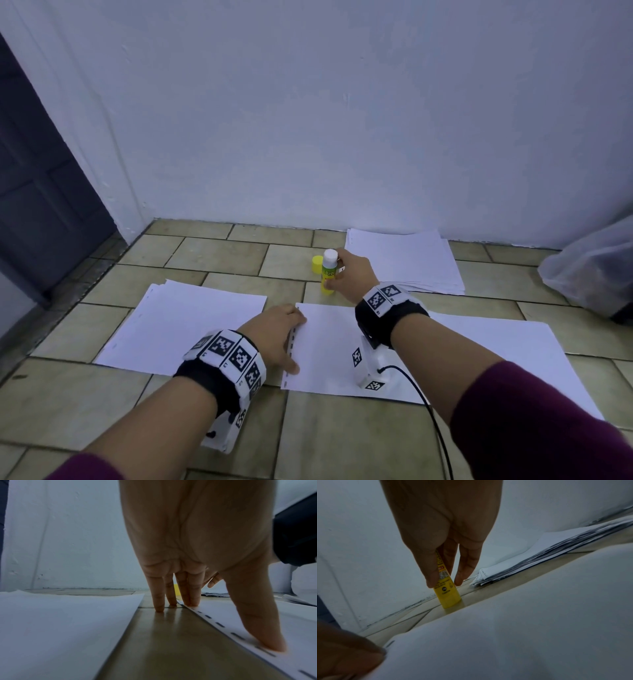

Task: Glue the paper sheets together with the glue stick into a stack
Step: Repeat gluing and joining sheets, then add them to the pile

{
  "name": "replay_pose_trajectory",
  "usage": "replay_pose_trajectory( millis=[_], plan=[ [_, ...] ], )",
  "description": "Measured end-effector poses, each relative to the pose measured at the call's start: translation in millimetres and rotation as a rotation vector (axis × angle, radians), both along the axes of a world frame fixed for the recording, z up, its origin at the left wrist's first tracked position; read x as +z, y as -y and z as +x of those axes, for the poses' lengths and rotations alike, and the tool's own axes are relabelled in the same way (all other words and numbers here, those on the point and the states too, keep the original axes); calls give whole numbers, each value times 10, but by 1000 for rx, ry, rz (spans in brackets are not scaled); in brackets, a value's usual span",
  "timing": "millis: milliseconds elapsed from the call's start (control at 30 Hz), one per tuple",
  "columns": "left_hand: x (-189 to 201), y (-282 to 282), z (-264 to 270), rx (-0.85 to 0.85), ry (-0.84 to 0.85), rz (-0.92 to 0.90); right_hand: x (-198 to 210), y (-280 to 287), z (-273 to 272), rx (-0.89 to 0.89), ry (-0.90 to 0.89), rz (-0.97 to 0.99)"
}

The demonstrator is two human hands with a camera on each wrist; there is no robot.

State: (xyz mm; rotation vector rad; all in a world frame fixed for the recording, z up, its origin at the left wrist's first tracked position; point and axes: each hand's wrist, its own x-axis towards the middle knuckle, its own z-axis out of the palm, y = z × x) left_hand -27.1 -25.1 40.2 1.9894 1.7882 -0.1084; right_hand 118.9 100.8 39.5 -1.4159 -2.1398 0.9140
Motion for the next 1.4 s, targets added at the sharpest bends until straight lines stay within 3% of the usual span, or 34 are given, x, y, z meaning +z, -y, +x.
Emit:
replay_pose_trajectory(
  millis=[233,367,567,733,900,1400],
  plan=[
    [-7,-1,4,27,15,-15,19,-1,42,0,52,-62],
    [-44,-3,-12,16,21,-23,115,41,344,-32,106,-105],
    [-61,-28,-26,13,10,-23,207,279,1231,-71,467,-122],
    [-73,-25,-26,17,30,-20,210,506,1755,-71,617,-289],
    [-102,10,-24,6,45,-24,108,628,1942,-175,598,-296],
    [-150,76,11,1,116,-20,227,753,2084,-173,603,-284]
  ],
)
